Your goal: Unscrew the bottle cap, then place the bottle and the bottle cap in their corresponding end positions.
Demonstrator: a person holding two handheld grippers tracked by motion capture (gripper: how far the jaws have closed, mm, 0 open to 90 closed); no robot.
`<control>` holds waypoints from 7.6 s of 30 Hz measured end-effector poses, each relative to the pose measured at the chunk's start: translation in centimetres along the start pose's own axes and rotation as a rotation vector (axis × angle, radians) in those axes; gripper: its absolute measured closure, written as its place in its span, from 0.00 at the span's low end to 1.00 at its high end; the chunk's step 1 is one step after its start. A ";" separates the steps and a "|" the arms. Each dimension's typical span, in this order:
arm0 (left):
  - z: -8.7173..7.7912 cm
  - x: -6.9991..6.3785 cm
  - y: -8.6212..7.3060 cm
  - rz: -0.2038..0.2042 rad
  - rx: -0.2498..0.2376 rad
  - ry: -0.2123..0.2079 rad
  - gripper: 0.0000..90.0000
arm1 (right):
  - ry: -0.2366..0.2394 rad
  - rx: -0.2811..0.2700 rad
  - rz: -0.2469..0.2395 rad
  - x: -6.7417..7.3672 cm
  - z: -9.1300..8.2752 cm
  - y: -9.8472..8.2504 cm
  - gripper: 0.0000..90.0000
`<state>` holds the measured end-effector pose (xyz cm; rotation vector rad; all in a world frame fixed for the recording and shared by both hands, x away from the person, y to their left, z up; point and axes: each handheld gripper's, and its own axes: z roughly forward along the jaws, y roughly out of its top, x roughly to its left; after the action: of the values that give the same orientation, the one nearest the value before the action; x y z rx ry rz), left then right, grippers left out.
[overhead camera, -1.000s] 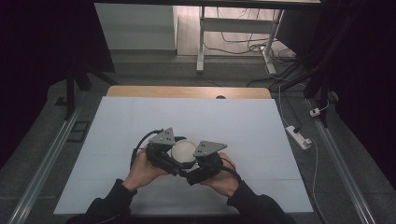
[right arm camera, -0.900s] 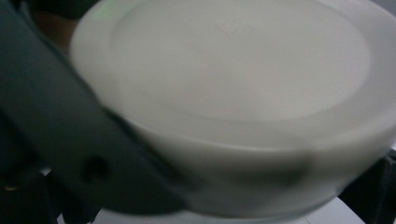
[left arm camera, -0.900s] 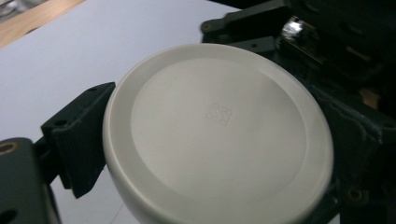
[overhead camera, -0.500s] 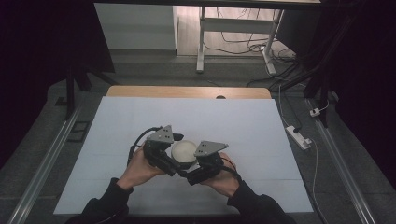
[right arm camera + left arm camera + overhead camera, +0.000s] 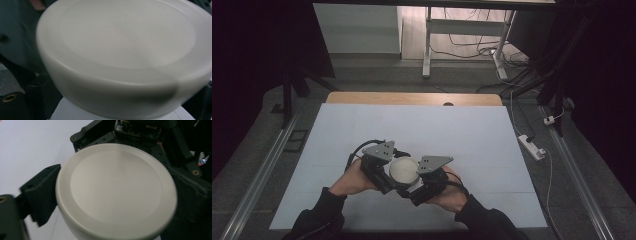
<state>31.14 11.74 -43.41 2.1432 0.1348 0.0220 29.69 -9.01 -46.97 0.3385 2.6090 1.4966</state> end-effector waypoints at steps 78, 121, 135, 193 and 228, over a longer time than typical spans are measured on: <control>1.3 -1.5 1.9 -0.221 -0.031 0.360 0.08 | -0.171 0.021 0.079 -1.2 0.0 -0.6 0.07; -2.4 -2.8 -1.4 -0.252 -0.060 0.352 0.08 | -0.240 -0.011 0.123 -3.8 -2.0 -0.8 0.07; -1.7 -3.4 -2.0 -0.241 -0.052 0.338 0.08 | -0.260 -0.024 0.132 -5.0 -2.2 -0.3 0.07; 6.7 -1.3 -4.2 -0.206 0.031 0.287 0.08 | -0.362 -0.016 0.182 -12.2 1.9 1.4 0.07; 10.4 1.7 -5.7 -0.236 0.154 0.297 0.08 | -0.392 0.005 0.197 -15.7 6.0 0.4 0.07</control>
<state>33.00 6.28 -53.95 2.2525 0.5784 0.1979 46.18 -7.69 -49.88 0.8193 2.3216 1.3135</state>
